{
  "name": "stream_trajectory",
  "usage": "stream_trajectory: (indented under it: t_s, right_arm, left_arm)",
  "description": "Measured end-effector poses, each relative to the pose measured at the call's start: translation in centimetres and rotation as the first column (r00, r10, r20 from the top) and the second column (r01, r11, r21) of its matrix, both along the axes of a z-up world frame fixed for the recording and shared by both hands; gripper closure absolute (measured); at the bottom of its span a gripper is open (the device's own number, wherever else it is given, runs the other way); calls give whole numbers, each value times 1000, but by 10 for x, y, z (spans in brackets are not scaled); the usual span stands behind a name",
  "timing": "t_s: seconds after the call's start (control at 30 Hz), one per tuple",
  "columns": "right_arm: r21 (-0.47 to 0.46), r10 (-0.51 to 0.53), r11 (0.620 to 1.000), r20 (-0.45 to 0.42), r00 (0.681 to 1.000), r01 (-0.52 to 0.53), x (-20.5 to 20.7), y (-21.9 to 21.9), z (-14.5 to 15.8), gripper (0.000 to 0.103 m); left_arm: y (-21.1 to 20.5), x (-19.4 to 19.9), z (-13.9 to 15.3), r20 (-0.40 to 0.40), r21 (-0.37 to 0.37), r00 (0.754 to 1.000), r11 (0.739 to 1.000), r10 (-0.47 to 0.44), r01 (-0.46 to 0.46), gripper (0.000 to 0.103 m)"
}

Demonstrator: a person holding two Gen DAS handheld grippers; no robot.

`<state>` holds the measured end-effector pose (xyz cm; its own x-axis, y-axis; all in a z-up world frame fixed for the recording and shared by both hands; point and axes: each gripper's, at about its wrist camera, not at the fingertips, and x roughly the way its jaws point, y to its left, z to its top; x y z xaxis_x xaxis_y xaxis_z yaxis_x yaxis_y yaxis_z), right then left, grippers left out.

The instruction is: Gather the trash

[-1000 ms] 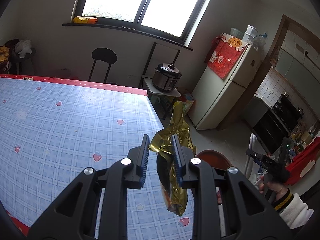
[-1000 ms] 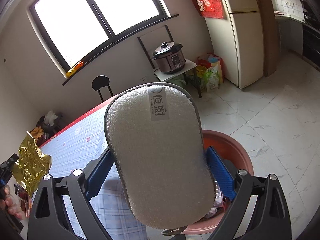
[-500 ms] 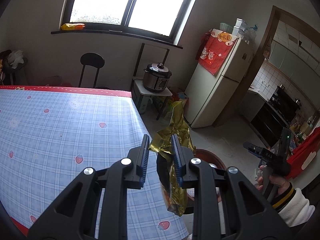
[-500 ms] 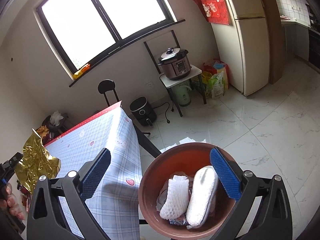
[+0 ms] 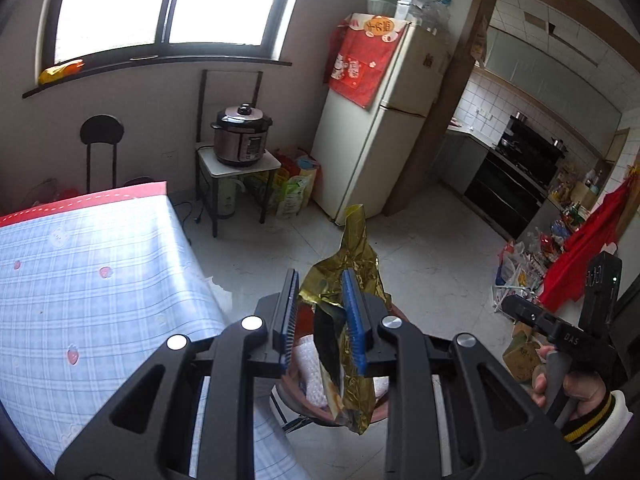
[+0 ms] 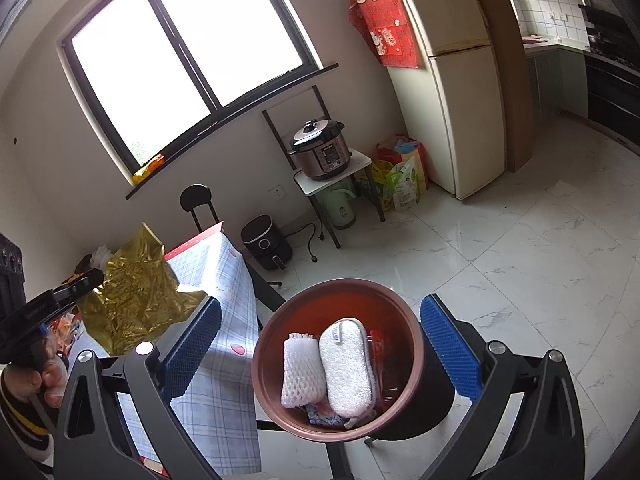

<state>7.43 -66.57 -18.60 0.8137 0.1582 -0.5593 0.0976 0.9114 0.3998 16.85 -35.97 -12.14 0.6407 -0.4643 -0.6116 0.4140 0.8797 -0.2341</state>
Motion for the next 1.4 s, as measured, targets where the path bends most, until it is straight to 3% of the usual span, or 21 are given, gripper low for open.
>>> stream_trajectory:
  t_s: [0.17,0.2,0.23,0.27,0.4,0.47,0.83,1.4]
  right_arm:
    - [3,-46,999,-9,999,46,-16,-17,-4,5]
    - [2,-53,999,-12,999,53,-18,-19,-4,5]
    - [2,-58,998,-17,998,58,-19,-21,-5,5]
    - [-1,-65,998,-24,998,65,-21,-23,-6,5]
    - [-27,-93,995,-45,995,92,-24,-25,-4,5]
    - [-65,-108,992,-63,992,104,-25,-21,-2,5]
    - [-172,-110,980,-37,993,102,-26,30,45,5]
    - [-266,-53,962,59,997,67,-60,185,126,5]
  left_arm:
    - [-54,16,-7,3,29,996,996,-86,86,73]
    - [-63,18,-8,7,37,995,995,-98,98,65]
    - [-69,18,-8,15,43,994,994,-106,105,42]
    - [-73,18,-7,30,42,994,993,-107,106,34]
    - [-75,16,-2,43,53,992,992,-118,116,29]
    - [-68,15,0,48,63,992,992,-112,109,15]
    - [6,1,25,85,131,995,991,-44,33,8]
    - [172,-61,86,207,96,975,991,76,-97,6]
